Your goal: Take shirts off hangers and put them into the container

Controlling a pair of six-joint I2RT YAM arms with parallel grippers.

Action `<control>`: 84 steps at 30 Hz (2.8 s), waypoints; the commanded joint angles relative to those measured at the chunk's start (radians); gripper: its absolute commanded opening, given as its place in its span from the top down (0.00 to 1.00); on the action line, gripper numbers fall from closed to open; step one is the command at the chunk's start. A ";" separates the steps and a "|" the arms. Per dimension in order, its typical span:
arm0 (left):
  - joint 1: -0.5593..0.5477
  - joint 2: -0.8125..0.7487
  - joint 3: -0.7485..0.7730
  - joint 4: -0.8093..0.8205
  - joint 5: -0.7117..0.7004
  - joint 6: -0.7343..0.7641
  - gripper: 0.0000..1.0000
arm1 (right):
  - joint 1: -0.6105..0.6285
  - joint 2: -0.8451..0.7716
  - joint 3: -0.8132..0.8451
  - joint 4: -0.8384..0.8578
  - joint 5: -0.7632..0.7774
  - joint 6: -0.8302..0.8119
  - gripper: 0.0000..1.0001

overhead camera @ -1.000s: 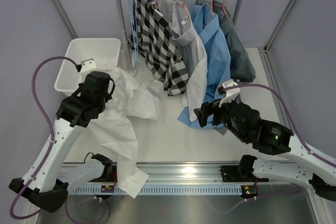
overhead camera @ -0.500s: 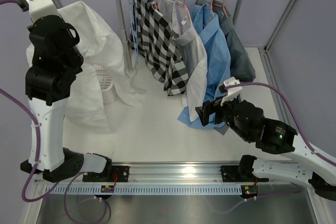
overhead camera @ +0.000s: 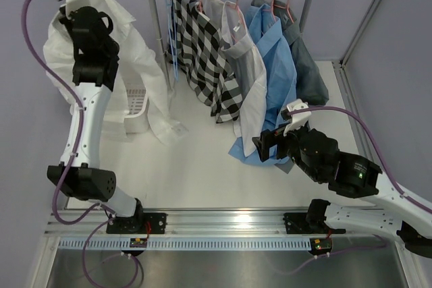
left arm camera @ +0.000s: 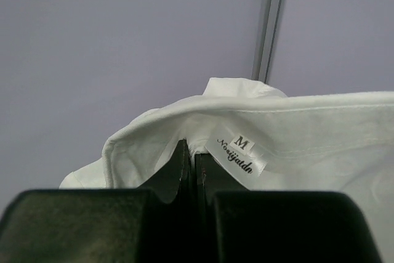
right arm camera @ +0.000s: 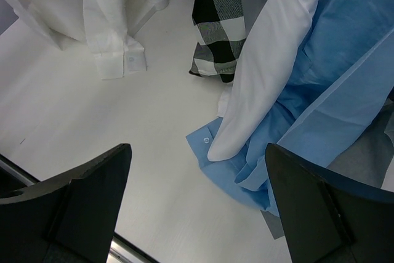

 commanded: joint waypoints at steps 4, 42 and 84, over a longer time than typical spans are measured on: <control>0.065 0.125 -0.221 0.009 0.138 -0.173 1.00 | 0.006 -0.002 -0.026 0.008 0.017 -0.002 0.01; -0.254 -0.337 -0.978 -0.269 0.439 -0.853 0.03 | 0.006 -0.137 -0.175 -0.003 -0.019 0.117 0.01; -0.291 -0.084 -1.265 0.109 0.339 -0.963 0.74 | 0.006 -0.162 -0.243 0.000 -0.018 0.148 0.01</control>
